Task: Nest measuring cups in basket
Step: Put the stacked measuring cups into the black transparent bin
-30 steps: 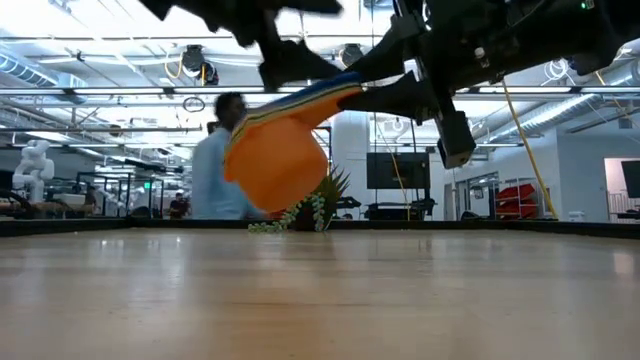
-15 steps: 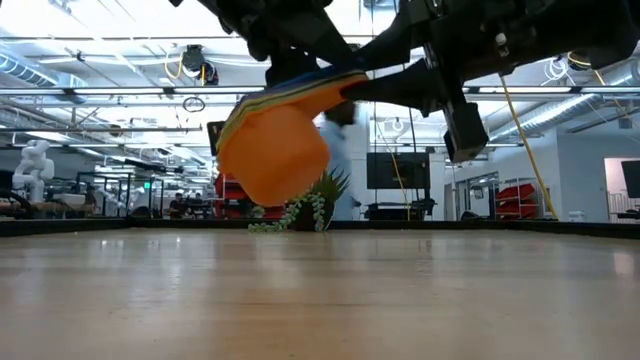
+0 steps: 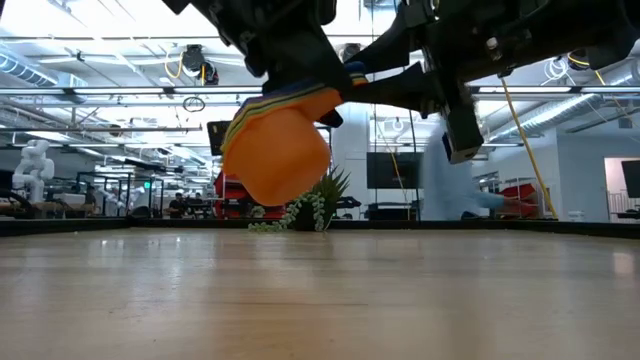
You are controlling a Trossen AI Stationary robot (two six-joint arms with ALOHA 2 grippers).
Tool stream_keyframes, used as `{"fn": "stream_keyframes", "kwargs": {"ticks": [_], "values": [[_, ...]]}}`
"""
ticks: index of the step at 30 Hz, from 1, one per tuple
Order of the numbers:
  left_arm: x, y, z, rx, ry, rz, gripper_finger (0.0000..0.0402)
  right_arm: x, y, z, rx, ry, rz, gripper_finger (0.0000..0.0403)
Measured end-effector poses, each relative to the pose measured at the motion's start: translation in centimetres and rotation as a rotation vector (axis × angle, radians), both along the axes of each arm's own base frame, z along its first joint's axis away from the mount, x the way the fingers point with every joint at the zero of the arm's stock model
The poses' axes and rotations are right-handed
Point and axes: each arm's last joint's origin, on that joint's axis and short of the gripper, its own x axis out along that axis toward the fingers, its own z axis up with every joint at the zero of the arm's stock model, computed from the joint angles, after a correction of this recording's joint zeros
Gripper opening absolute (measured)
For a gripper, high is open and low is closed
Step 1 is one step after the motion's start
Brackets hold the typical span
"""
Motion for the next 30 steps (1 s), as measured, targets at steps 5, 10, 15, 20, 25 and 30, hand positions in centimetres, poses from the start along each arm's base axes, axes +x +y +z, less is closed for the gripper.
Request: {"fn": "stream_keyframes", "kwargs": {"ticks": [5, 10, 15, 20, 25, 30], "values": [[0.1, 0.0, -0.2, 0.003, 0.005, 0.004, 0.0295, 0.0, -0.2, -0.1, -0.002, 0.009, -0.026, 0.0075], [0.1, 0.5, -0.2, -0.015, 0.009, -0.007, 0.0215, 0.0, -0.2, -0.1, -0.002, 0.01, -0.021, 0.0075], [0.2, 0.9, -0.1, -0.042, 0.008, -0.044, 0.0156, 0.0, -0.2, -0.1, 0.005, 0.007, -0.021, 0.0075], [0.2, 1.1, -0.1, -0.045, 0.009, -0.047, 0.0156, 0.0, -0.3, -0.1, 0.002, 0.007, -0.026, 0.0075], [0.2, 1.0, -0.1, -0.059, 0.012, -0.061, 0.0156, 0.0, -0.3, -0.1, 0.002, 0.007, -0.026, 0.0075], [0.2, 0.9, -0.1, -0.063, 0.013, -0.063, 0.0156, 0.0, -0.2, -0.1, -0.001, 0.006, -0.022, 0.0077]]}}
